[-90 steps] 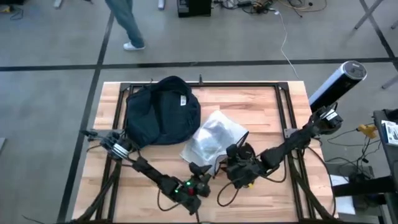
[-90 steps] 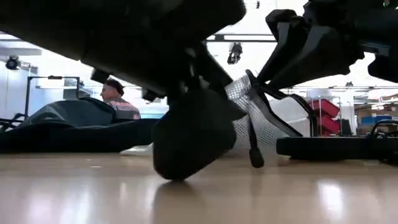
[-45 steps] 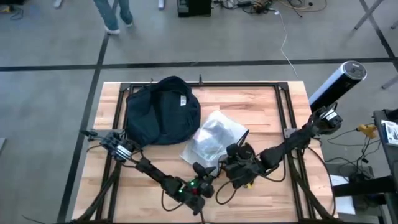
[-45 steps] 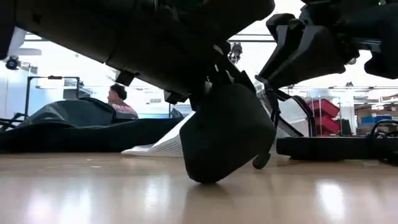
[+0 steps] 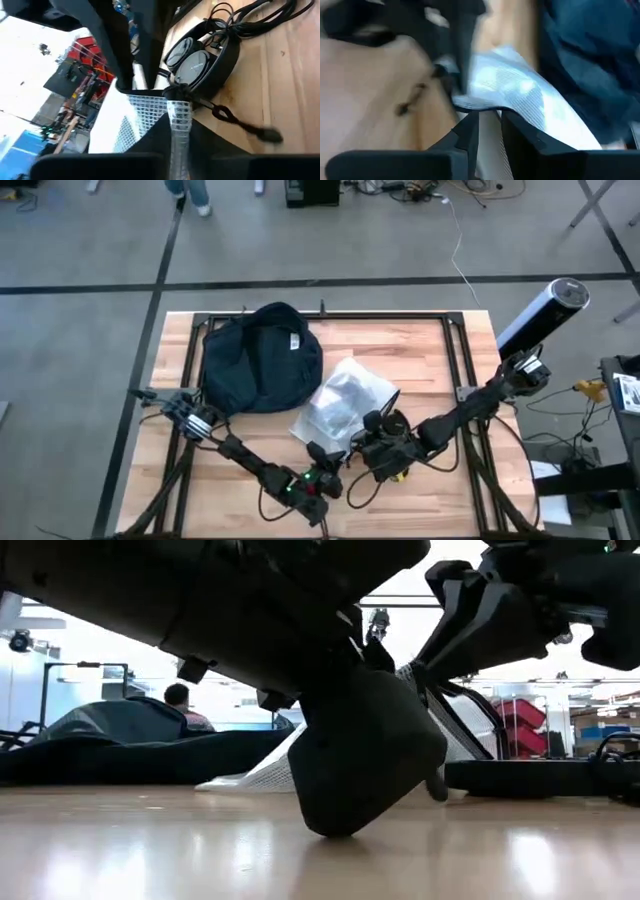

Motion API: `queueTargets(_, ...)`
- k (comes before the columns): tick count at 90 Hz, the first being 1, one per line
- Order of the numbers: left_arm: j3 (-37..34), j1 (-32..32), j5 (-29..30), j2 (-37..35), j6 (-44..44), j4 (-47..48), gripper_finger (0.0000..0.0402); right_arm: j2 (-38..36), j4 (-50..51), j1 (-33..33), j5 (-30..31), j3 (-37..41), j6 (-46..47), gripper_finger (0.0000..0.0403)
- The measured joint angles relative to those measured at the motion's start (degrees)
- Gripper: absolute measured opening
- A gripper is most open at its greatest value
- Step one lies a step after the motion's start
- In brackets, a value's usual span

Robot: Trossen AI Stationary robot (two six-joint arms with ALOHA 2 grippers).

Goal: Unpack backpack
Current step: Close the white zipper pouch

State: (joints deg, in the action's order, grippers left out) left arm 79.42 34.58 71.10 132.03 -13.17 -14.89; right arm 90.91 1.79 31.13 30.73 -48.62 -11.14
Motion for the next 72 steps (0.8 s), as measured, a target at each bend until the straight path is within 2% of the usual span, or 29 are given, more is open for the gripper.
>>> queueTargets(8, -0.06, -0.08, 0.97, -0.62, -0.55, 1.27, 0.0004, 0.00, -2.90, 1.95, -4.23, 0.00, -4.28, 0.0066)
queueTargets(24, -0.16, -1.39, 0.14, -3.04, -1.29, 2.52, 0.0001, 1.55, -5.96, 4.14, -3.61, -0.02, -9.46, 0.0080)
queueTargets(38, -0.16, -3.17, -6.67, -5.45, -0.25, 2.34, 0.0000, 3.70, -8.12, 3.27, 0.44, -0.02, 1.52, 0.0104)
queueTargets(48, -0.26, -3.77, -7.42, -5.96, 0.40, 3.12, 0.0000, 3.66, -3.75, 3.58, 2.30, -0.02, 5.33, 0.0117)
queueTargets(64, -0.60, -3.97, -7.60, -6.08, 2.51, 5.22, 0.0000, 3.48, -3.03, 7.07, 2.55, -0.02, -7.21, 0.0117)
queueTargets(72, -0.60, -4.01, -7.60, -6.12, 3.21, 5.70, 0.0000, 3.48, -3.67, 7.95, 5.29, -0.02, -12.61, 0.0110)
